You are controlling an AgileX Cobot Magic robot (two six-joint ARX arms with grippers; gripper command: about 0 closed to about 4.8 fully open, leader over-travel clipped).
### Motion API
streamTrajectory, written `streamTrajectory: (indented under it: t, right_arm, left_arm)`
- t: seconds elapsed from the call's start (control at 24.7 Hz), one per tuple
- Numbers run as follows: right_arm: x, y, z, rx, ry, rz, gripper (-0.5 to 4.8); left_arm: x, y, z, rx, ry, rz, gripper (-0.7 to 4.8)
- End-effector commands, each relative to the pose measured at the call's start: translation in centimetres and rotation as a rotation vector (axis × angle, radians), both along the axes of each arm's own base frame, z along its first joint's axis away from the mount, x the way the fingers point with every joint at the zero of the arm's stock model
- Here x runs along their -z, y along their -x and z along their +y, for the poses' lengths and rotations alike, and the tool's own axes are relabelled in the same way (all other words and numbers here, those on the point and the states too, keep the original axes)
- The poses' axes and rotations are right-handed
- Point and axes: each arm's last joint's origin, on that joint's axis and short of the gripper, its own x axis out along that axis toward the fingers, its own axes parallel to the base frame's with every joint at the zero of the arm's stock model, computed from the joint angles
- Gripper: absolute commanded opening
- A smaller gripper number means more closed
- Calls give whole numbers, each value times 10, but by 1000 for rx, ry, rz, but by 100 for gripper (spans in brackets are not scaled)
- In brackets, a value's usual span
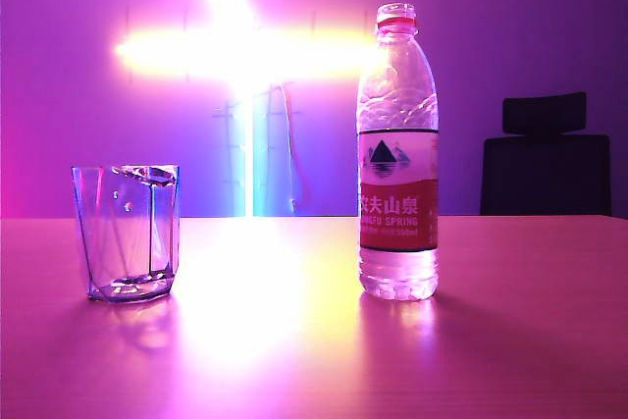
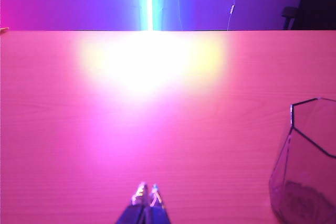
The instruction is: Pick up the mineral water bottle on the table and pour water into the mug until it's half full.
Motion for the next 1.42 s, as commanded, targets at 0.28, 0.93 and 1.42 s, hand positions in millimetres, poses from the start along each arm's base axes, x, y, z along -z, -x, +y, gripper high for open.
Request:
streamTrajectory:
  t: [0.28, 0.93, 1.42]
  right_arm:
    - [0, 0, 0, -7, -57, -10, -8]
    - [-47, -5, 28, -495, -247, 120, 262]
    - [-7, -71, 97, -477, -62, 100, 479]
  left_arm:
    - [-2, 0, -2, 19, 3, -9, -2]
    - [12, 17, -66, 637, -67, 151, -2]
    - [12, 18, -66, 637, -67, 150, -2]
